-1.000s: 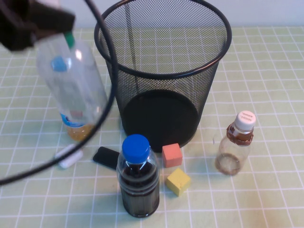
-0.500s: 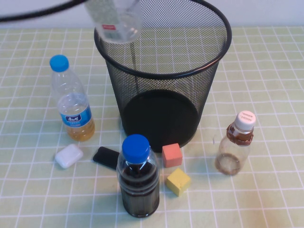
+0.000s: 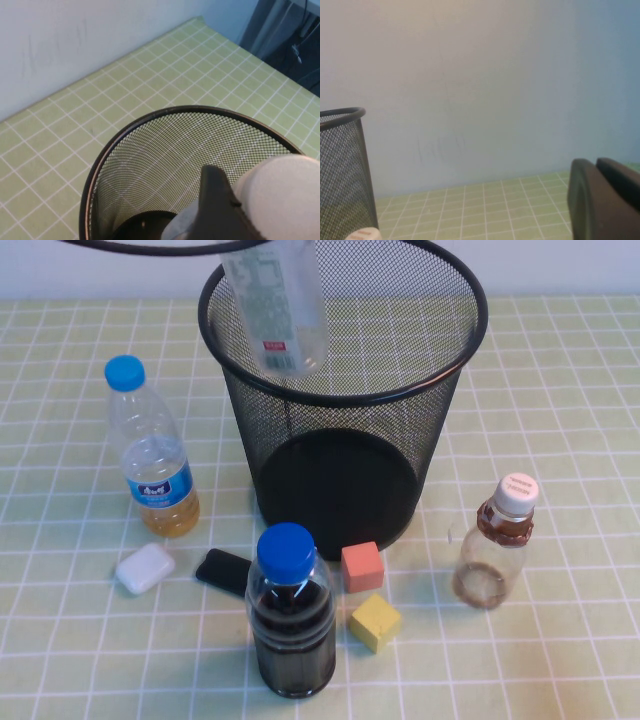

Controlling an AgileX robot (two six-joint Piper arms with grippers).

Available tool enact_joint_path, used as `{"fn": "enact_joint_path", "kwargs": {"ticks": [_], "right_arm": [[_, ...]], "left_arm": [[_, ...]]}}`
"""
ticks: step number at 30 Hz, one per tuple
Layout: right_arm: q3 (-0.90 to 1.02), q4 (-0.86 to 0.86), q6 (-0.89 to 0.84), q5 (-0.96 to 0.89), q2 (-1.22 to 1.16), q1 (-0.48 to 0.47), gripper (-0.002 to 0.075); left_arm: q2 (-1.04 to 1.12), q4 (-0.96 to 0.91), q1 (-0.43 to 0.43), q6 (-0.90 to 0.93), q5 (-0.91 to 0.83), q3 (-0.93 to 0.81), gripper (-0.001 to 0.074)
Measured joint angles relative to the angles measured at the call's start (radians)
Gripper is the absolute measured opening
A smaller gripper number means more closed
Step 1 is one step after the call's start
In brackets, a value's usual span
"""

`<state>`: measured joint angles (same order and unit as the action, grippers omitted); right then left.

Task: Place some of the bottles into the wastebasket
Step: Place the bottle in the trash can

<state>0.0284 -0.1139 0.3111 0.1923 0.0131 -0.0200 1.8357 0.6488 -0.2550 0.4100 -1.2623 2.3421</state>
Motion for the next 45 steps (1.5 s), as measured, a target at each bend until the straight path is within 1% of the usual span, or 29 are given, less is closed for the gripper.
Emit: {"fn": "enact_joint_path", "kwargs": {"ticks": [8, 16, 20, 27, 38, 45], "right_arm": [[0.000, 0.000, 0.000, 0.000, 0.000, 0.000, -0.0010], [0.000, 0.000, 0.000, 0.000, 0.000, 0.000, -0.0010], [0.000, 0.001, 0.000, 0.000, 0.000, 0.000, -0.0010], [0.000, 0.001, 0.000, 0.000, 0.000, 0.000, -0.0010], [0.000, 0.001, 0.000, 0.000, 0.000, 0.000, -0.0010], [0.000, 0.001, 0.000, 0.000, 0.000, 0.000, -0.0010]], "left_arm": [[0.057, 0.000, -0.007, 0.000, -0.004, 0.000, 0.0348], [0.114, -0.002, -0.067, 0.026, -0.002, 0.000, 0.0348], [0.142, -0.010, -0.083, 0.029, 0.007, 0.000, 0.0348], [0.174, -0.052, -0.085, 0.029, 0.011, 0.000, 0.0348], [0.174, -0.056, -0.085, 0.029, 0.004, 0.000, 0.0348], [0.174, -0.096, -0.085, 0.029, 0.003, 0.000, 0.0357]]}}
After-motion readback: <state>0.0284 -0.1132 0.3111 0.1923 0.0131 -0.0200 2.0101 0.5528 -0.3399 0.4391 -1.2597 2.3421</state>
